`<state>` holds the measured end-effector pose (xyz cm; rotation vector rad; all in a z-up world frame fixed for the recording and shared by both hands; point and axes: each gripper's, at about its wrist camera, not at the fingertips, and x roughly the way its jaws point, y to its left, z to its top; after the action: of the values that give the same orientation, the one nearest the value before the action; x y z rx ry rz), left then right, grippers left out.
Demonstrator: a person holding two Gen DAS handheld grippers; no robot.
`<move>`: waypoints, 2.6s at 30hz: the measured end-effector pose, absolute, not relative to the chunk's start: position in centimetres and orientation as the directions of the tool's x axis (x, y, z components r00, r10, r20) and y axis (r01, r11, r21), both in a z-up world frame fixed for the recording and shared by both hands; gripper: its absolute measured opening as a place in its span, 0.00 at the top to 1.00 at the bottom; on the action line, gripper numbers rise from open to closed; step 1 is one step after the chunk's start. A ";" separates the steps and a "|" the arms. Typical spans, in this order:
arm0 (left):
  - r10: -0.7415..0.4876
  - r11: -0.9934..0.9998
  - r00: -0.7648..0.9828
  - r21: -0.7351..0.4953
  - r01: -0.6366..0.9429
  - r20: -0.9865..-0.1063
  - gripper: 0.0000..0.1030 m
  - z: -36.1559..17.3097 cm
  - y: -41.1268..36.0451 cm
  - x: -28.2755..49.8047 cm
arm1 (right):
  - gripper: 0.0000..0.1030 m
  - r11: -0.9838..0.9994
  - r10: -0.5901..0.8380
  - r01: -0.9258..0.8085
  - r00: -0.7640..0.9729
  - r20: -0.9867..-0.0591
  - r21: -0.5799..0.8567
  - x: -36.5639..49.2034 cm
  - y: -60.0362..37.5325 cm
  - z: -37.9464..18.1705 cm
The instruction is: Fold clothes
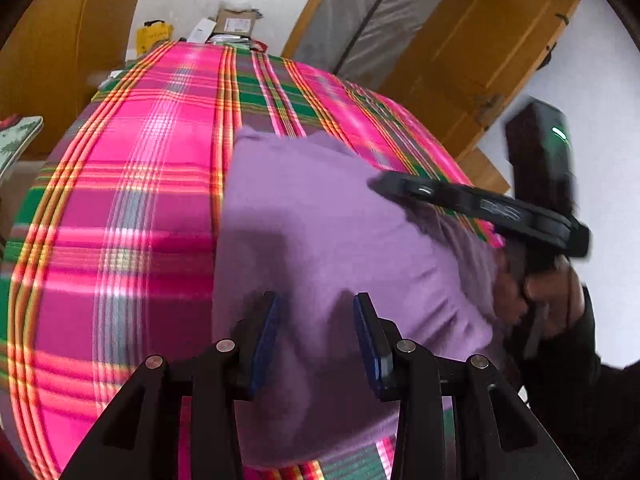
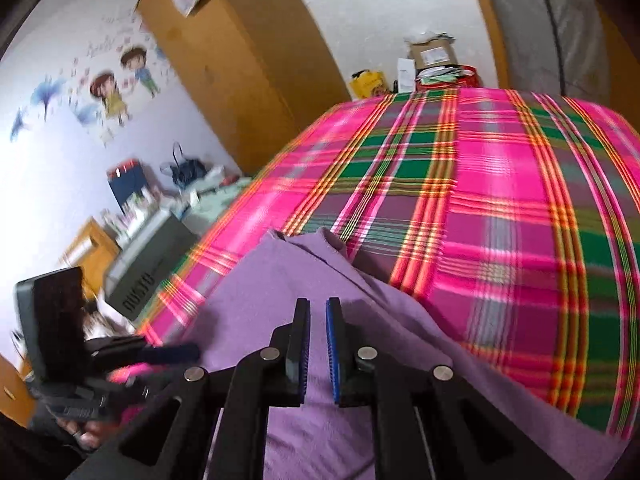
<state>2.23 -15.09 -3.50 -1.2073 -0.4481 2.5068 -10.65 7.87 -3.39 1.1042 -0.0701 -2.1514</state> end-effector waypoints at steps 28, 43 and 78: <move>0.449 -0.893 -0.599 -0.343 -0.290 -0.663 0.55 -2.4 -12.1 6.3 | 0.89 -0.578 -0.674 0.787 -0.312 -0.669 0.215 1.6 10.6 -2.7; 0.348 -0.906 -0.689 -0.416 -0.074 -0.636 0.54 -2.8 -18.1 7.7 | 0.90 -0.590 -0.659 0.785 -0.335 -0.674 0.186 2.8 10.7 -2.7; 0.285 -0.933 -0.683 -0.357 -0.038 -0.673 0.54 -4.2 -17.3 6.7 | 0.85 -0.844 -0.525 0.415 -0.500 -0.689 0.342 -8.4 14.2 -4.3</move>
<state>6.72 -17.29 -4.17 -1.1545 -0.4739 2.6873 -8.36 14.17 -4.25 1.1302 -0.1766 -2.3246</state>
